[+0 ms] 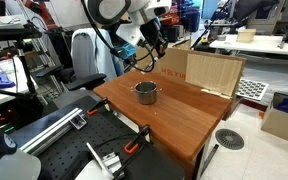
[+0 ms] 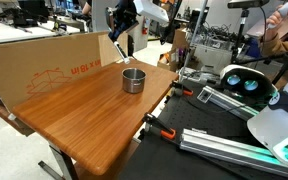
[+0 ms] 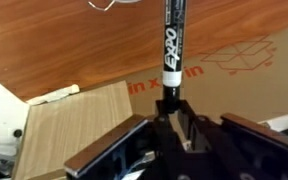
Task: Pick up the marker and put it in the bowl
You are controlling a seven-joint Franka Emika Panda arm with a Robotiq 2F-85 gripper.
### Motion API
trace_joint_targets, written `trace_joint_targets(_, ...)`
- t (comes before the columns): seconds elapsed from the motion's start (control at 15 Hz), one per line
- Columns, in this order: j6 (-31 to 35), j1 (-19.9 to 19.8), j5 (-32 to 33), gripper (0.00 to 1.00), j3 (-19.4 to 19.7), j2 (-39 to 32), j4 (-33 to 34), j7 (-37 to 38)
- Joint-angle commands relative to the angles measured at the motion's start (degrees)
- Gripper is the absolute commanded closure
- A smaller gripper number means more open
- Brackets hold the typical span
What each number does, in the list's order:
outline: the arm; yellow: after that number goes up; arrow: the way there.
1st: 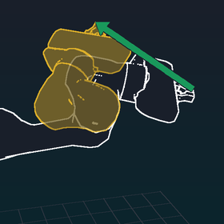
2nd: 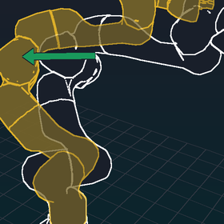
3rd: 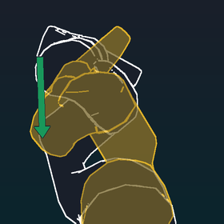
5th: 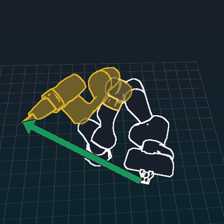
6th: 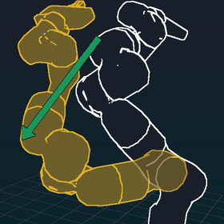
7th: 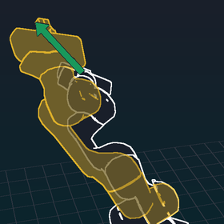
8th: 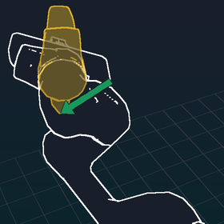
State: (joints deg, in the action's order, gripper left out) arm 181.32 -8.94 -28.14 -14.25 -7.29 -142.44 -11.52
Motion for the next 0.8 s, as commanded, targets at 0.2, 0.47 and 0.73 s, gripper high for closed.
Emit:
trace_joint_targets(0.2,7.92,-6.40,-4.69,0.95,-10.21,-1.14,-2.06,-6.71)
trace_joint_targets(0.47,11.54,-11.62,-1.95,0.95,-15.14,-3.48,-3.12,-5.73)
trace_joint_targets(0.73,14.74,-17.53,1.88,0.95,-18.47,-6.20,-4.86,-4.81)
